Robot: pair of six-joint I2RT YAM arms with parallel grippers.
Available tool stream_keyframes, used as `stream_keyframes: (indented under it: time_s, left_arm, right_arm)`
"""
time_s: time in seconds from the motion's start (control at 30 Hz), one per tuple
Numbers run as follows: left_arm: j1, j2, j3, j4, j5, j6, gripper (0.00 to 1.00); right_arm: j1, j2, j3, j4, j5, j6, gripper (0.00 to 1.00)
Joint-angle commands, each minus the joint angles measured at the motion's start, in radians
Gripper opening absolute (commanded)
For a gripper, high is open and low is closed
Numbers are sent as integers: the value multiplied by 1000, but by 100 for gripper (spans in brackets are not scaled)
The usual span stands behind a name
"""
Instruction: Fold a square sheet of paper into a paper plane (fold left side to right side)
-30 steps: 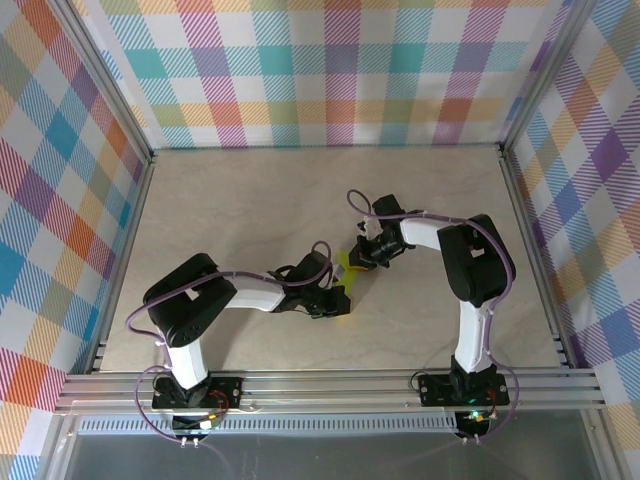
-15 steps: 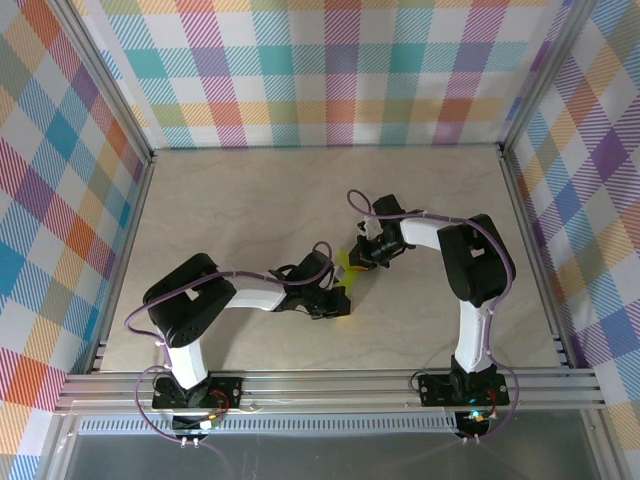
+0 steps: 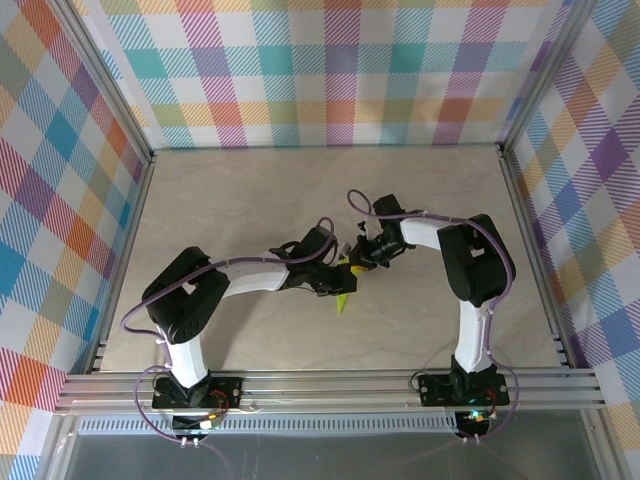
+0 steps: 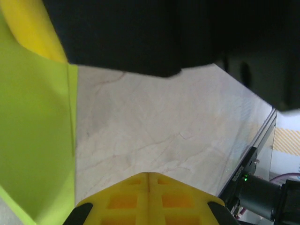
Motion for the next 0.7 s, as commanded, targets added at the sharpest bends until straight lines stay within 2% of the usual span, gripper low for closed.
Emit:
stream_keyframes:
  time_s: [0.0, 0.53, 0.67]
  left_arm:
    - [7, 47, 22, -30, 30, 27, 0]
    - [7, 86, -72, -28, -5, 37, 0]
    - [6, 78, -101, 1, 0, 22, 0]
  right_arm:
    - [7, 91, -42, -53, 166, -9, 0]
    - [6, 99, -20, -76, 182, -22, 0]
    - [6, 90, 12, -74, 143, -21, 0]
